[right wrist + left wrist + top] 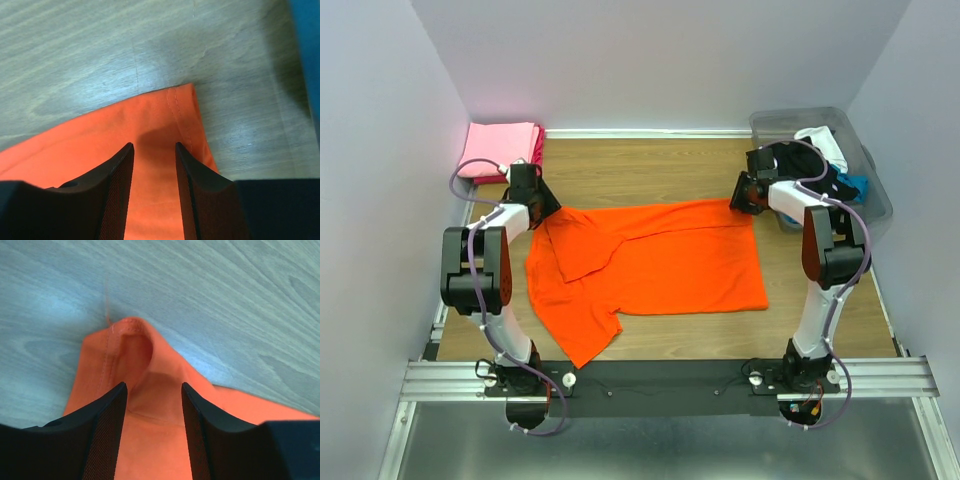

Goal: Fold and stack the t-shirts
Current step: Fold the tshirt

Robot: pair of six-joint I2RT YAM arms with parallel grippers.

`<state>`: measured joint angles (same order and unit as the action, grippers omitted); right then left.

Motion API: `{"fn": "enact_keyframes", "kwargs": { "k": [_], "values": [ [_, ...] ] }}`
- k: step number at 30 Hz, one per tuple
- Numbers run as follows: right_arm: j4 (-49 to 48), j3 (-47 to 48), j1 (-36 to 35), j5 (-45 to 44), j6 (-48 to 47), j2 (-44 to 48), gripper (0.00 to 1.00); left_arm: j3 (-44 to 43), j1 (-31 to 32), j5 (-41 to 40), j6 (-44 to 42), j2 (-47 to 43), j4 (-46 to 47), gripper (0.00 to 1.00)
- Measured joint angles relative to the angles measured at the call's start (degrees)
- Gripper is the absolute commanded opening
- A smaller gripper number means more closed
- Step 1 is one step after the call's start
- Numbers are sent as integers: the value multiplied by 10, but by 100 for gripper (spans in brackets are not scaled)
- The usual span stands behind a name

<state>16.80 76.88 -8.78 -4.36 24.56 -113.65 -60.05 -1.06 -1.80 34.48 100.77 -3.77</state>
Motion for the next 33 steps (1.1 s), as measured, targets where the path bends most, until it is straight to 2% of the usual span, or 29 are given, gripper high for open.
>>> {"fn": "enact_keyframes", "kwargs": {
  "k": [3,5,6,11,13,20,21,25,26,28,29,31,33],
  "values": [
    [-1,1,2,2,0,-10,45,-14,0,4,0,19,11,49],
    [-2,5,3,3,0,-12,45,-20,0,5,0,29,17,38],
    [-3,5,3,3,1,-13,44,-20,-1,6,1,32,18,28],
    [-7,5,11,4,8,-16,43,-20,-11,5,1,35,20,6],
    [-10,5,15,4,11,-16,43,-20,-21,3,2,35,21,3],
    [-19,2,27,5,19,-17,43,-31,-52,-4,2,46,17,4],
    [-20,2,27,5,20,-16,43,-36,-53,-6,2,50,15,6],
    [-20,2,27,11,17,-16,44,-49,-52,-1,0,61,13,26],
    [-20,2,28,13,14,-16,46,-51,-52,-1,-2,62,13,39],
    [-21,2,28,21,8,-16,47,-51,-52,0,-4,62,13,54],
    [-20,2,29,24,4,-15,48,-51,-52,1,-7,61,13,65],
    [-18,2,29,33,-2,-14,49,-51,-52,4,-7,60,11,75],
    [-12,2,28,42,-8,-10,50,-47,-49,6,-5,45,8,79]
  ]
}}
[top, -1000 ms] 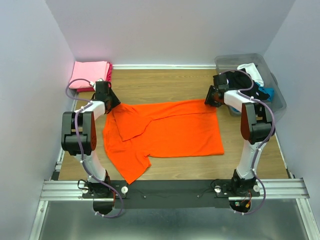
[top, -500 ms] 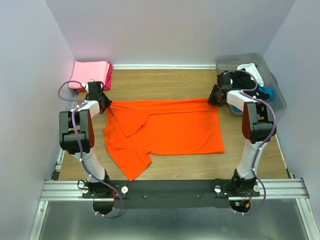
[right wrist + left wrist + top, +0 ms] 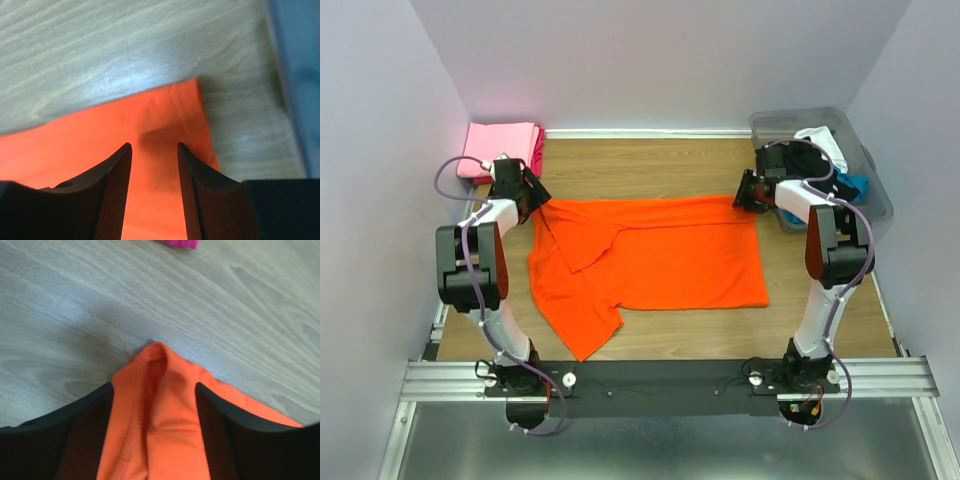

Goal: Fold and stack the t-shirts
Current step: Fold the tshirt

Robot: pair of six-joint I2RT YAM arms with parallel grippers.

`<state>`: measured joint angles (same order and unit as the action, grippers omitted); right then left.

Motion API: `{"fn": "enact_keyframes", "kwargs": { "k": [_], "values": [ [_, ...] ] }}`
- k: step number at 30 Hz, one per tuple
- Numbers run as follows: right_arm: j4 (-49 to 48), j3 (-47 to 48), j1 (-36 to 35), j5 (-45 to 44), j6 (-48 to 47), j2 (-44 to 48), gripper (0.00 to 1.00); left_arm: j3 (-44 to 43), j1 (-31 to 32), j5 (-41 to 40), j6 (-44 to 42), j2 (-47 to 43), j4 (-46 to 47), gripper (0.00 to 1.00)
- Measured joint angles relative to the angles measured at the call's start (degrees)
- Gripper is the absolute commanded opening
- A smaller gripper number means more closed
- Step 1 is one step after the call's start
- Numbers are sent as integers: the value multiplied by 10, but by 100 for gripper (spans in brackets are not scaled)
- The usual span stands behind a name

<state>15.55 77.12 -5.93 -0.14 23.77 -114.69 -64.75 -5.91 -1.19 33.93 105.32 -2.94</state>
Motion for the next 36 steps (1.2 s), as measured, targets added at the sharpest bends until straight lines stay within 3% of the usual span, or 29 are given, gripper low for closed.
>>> {"fn": "enact_keyframes", "kwargs": {
  "k": [7,13,17,24,36],
  "values": [
    [22,-7,-16,13,-13,58,50,23,27,-13,1,-134,-46,77],
    [24,-40,-60,33,-15,127,49,96,80,-24,2,-215,-85,58],
    [28,-66,-125,59,-14,139,47,176,100,-24,2,-233,-118,57],
    [-1,-65,-245,130,7,102,42,205,121,-16,1,-220,-140,52],
    [-98,6,-345,178,49,-41,42,199,140,-14,-16,-218,-146,37]
  ]
}}
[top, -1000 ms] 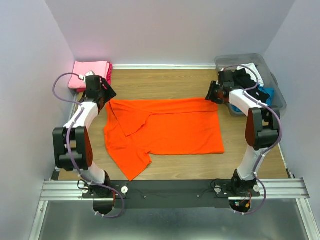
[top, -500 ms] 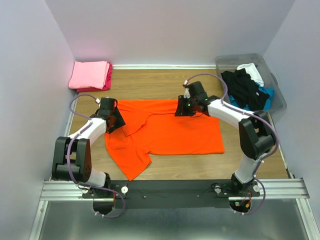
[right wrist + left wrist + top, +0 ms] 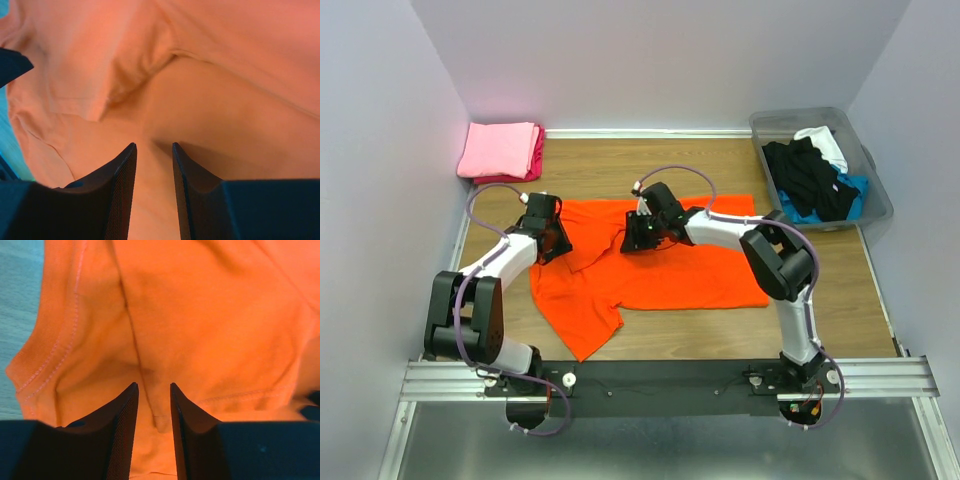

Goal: Fold and stack the t-shirts
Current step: Fold the tshirt

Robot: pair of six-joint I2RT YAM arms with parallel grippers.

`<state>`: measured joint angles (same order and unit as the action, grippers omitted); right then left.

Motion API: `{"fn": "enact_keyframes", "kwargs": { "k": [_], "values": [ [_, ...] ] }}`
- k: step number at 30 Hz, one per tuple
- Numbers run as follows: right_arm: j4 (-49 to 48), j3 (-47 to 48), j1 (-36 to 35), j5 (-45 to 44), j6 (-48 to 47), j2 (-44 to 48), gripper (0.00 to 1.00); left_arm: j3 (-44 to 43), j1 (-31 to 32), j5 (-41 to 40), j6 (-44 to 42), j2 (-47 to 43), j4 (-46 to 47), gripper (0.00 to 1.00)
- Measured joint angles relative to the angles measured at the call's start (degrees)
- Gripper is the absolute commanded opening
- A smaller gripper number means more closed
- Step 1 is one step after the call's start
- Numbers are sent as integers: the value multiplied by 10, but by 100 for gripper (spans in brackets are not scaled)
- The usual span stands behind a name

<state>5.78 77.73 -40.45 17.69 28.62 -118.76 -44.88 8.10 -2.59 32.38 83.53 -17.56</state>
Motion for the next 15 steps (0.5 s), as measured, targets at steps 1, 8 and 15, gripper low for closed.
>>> {"fn": "enact_keyframes", "kwargs": {
  "k": [1,8,15],
  "values": [
    [-4,6,-5,2,4,-7,42,-4,3,0,0,-1,-1,36],
    [-32,39,-32,5,10,-33,45,-20,10,0,-15,21,16,28],
    [-35,64,-57,-29,8,-54,47,-19,11,0,-22,65,44,28]
  ]
}}
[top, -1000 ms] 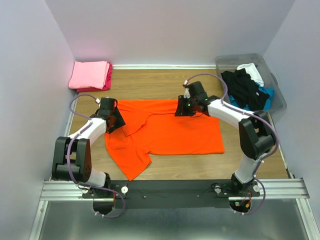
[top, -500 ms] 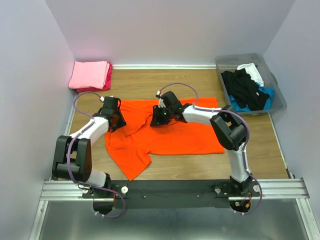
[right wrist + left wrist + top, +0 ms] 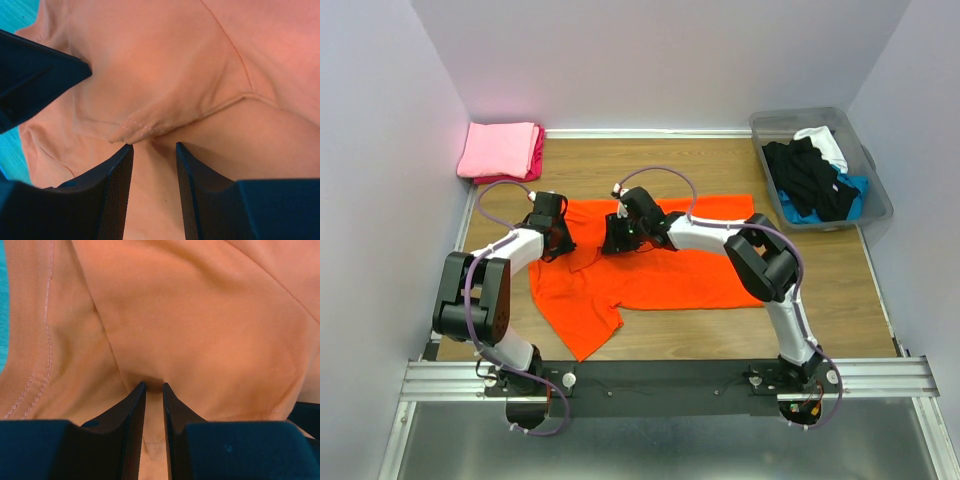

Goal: Fold and stack the t-shirts
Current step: Fold the tshirt

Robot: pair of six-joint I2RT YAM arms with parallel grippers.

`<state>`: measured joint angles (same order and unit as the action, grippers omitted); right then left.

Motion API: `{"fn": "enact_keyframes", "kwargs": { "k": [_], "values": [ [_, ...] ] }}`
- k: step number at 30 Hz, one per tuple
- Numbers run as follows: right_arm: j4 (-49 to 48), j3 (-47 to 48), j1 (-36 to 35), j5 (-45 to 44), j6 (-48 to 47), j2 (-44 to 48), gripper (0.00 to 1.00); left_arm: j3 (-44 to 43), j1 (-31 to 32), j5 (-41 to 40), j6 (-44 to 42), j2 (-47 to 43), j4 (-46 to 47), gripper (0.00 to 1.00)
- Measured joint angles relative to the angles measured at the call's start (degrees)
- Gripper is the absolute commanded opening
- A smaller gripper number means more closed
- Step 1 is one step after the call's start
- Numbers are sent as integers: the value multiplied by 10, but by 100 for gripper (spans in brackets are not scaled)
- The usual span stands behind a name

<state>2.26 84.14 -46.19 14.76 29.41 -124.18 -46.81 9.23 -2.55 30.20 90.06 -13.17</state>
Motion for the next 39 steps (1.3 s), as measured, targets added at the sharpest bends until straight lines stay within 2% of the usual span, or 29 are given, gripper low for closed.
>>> {"fn": "enact_keyframes", "kwargs": {
  "k": [12,18,21,27,30,36,39],
  "values": [
    [-1,18,-11,-104,-6,-9,45,3,0,0,-10,5,24,28],
    [0,28,-11,-167,-20,-9,41,3,0,0,-14,6,28,28],
    [0,37,-11,-186,-30,-9,33,3,0,0,-15,6,28,28],
    [-1,47,-11,-193,-41,-14,24,3,0,1,-16,7,30,27],
    [0,50,-11,-192,-47,-21,10,3,0,1,-17,8,32,28],
    [3,50,-11,-192,-69,-23,0,3,0,1,-17,10,37,28],
    [9,48,-11,-195,-89,-21,1,3,0,1,-17,10,37,28]
  ]
}}
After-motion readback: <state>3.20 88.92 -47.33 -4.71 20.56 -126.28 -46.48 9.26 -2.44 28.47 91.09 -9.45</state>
